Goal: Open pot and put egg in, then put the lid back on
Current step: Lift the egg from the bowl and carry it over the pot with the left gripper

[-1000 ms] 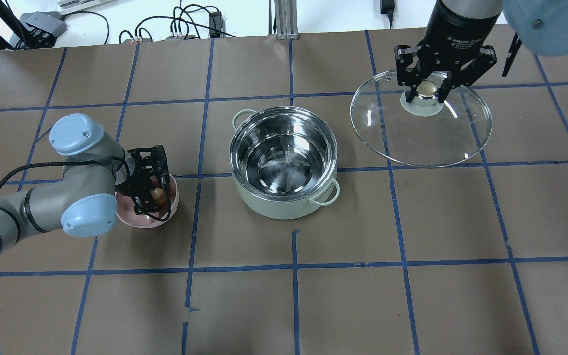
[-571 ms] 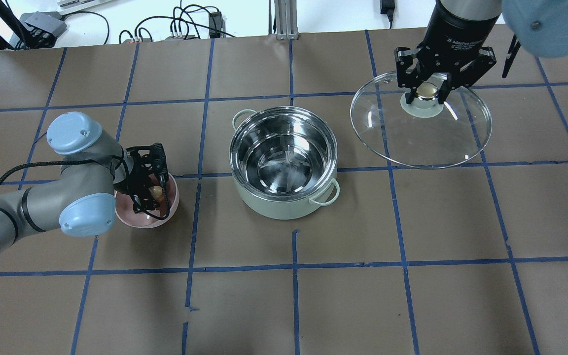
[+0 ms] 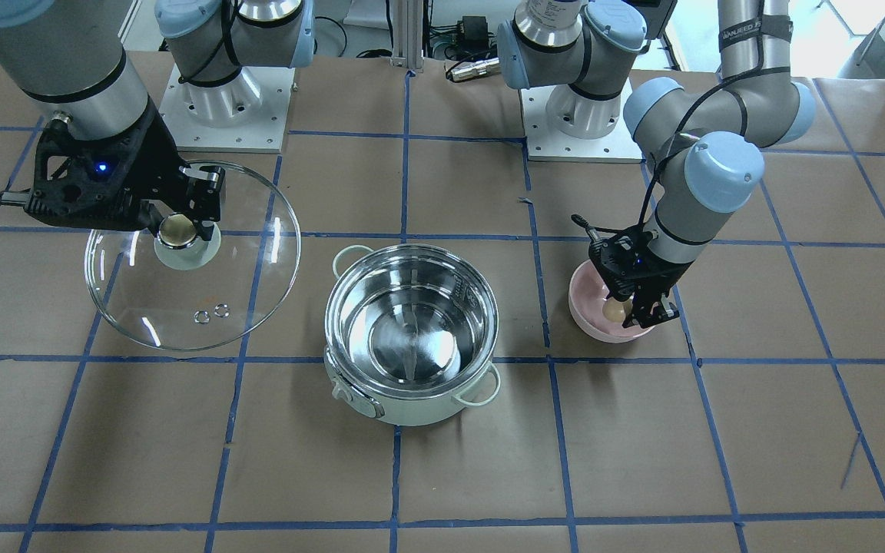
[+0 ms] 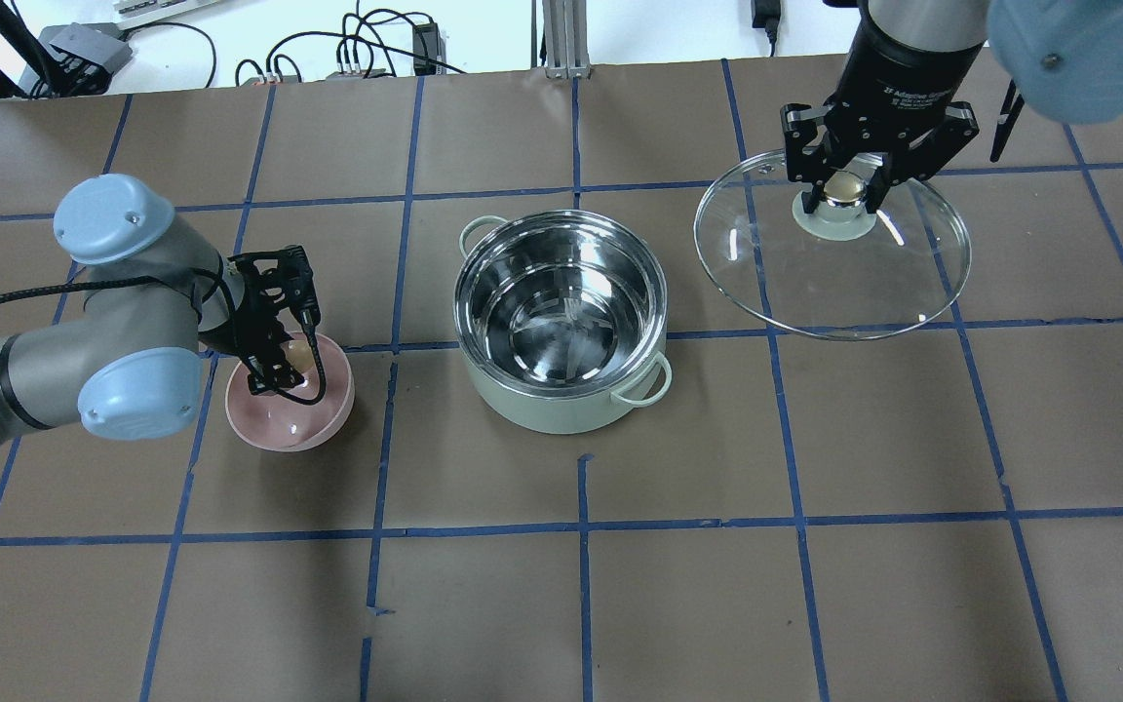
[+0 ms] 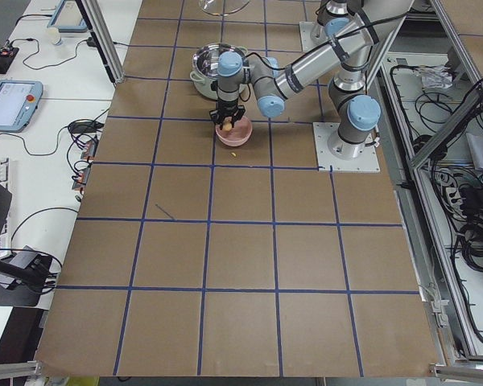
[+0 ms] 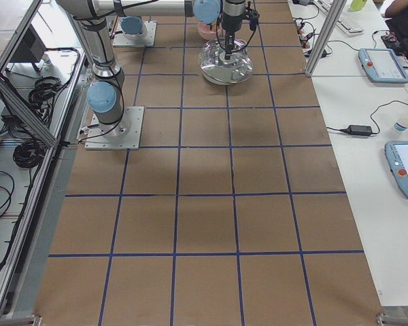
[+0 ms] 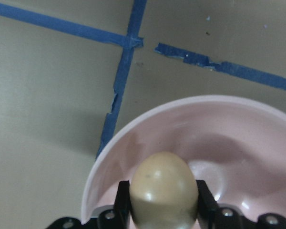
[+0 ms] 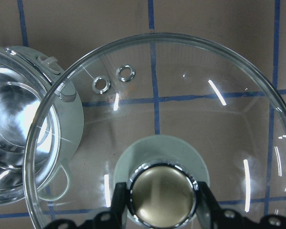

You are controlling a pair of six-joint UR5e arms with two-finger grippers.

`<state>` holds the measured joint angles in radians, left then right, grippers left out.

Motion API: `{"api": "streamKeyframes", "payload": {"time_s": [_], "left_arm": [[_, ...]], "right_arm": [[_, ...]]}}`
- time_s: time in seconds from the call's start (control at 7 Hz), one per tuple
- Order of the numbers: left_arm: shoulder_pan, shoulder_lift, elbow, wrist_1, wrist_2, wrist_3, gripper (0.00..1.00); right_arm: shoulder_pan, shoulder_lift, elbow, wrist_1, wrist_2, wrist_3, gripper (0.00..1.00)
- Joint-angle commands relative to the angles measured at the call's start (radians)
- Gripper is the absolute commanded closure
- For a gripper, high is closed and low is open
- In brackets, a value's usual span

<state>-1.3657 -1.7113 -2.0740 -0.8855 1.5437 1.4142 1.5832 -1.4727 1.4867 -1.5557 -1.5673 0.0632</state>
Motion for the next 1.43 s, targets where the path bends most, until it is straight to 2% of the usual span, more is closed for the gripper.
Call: {"api": "streamKeyframes", "payload": {"time_s": [0.0, 0.43, 0.71, 0.86, 1.14, 1.29], "left_arm": [[-0.041, 0.033, 0.098, -0.130, -0.007, -0.169, 0.79], [-0.241, 0.004, 0.256, -0.173, -0.001, -0.687, 0.78], [-0.349, -0.025, 0.290, -0.172, 0.006, -1.009, 0.76], [-0.386, -0.052, 0.310, -0.170, 0.033, -1.056, 0.76], [-0.455, -0.111, 0.360, -0.155, 0.133, -1.182, 0.77], [-0.473, -0.131, 0.373, -0.152, 0.141, -1.211, 0.77]], "right_arm": [[0.000, 0.000, 0.003, -0.001, 0.000, 0.000, 0.90], [0.003, 0.000, 0.003, -0.001, 0.000, -0.006, 0.90], [0.003, 0.000, 0.003, 0.000, -0.010, 0.000, 0.90], [0.005, -0.001, -0.002, 0.011, -0.057, 0.006, 0.90], [0.008, -0.001, 0.000, 0.002, -0.063, -0.003, 0.90], [0.008, 0.000, 0.001, 0.000, -0.063, -0.005, 0.90]]}}
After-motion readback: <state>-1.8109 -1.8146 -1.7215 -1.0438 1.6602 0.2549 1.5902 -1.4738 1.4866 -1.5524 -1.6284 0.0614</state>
